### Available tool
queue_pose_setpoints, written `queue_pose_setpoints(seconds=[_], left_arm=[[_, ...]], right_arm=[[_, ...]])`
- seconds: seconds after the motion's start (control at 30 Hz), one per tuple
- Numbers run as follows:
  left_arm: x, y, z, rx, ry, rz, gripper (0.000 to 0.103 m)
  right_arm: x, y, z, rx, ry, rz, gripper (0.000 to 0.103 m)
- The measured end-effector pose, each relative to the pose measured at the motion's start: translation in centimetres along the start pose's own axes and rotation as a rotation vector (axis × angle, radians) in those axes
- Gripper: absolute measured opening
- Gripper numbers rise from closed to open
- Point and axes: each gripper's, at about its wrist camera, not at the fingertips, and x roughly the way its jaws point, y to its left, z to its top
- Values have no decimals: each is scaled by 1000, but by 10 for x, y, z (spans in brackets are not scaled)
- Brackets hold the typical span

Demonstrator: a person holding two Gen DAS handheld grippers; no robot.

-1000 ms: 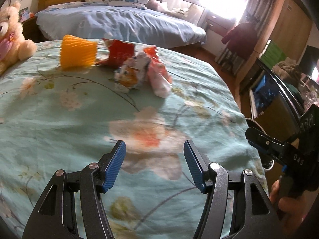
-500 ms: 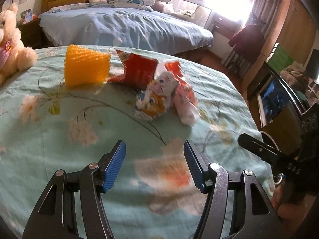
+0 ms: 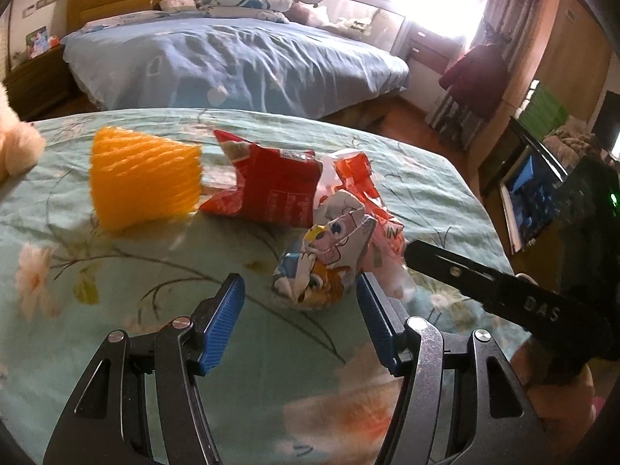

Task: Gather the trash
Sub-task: 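Grasp the cartoon-printed wrapper with the left tool while the right tool grasps the orange-white plastic bag, then carry the cartoon wrapper and orange-white bag over the black trash bin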

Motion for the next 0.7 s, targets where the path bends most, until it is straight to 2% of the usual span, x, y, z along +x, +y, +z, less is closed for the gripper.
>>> queue_pose_setpoints(seconds=[0.03, 0.07, 0.1, 0.13, 0.23, 0.33, 0.47, 0.5, 0.7], left_arm=[[2, -1, 0, 6, 1, -3, 57], [4, -2, 0, 15, 3, -7, 47], [7, -5, -1, 26, 10, -18, 43], [8, -7, -2, 35, 12, -22, 41], [7, -11, -4, 58, 3, -24, 34], [3, -11, -6, 53, -2, -24, 30], [-6, -9, -13, 19, -8, -29, 27], [-9, -9, -15, 15, -10, -28, 27], [-24, -13, -31, -6, -12, -43, 27]], right_arm=[[4, 0, 1, 1, 6, 9, 40], [7, 1, 2, 1, 12, 16, 40], [10, 1, 2, 1, 18, 25, 39], [12, 2, 3, 1, 21, 35, 34], [12, 5, 1, -12, 15, 46, 30], [8, 7, -1, -20, 16, 61, 22], [-2, 9, -8, -32, 11, 64, 19], [-6, 9, -11, -34, 14, 62, 1], [-28, 9, -26, -57, 1, 37, 0]])
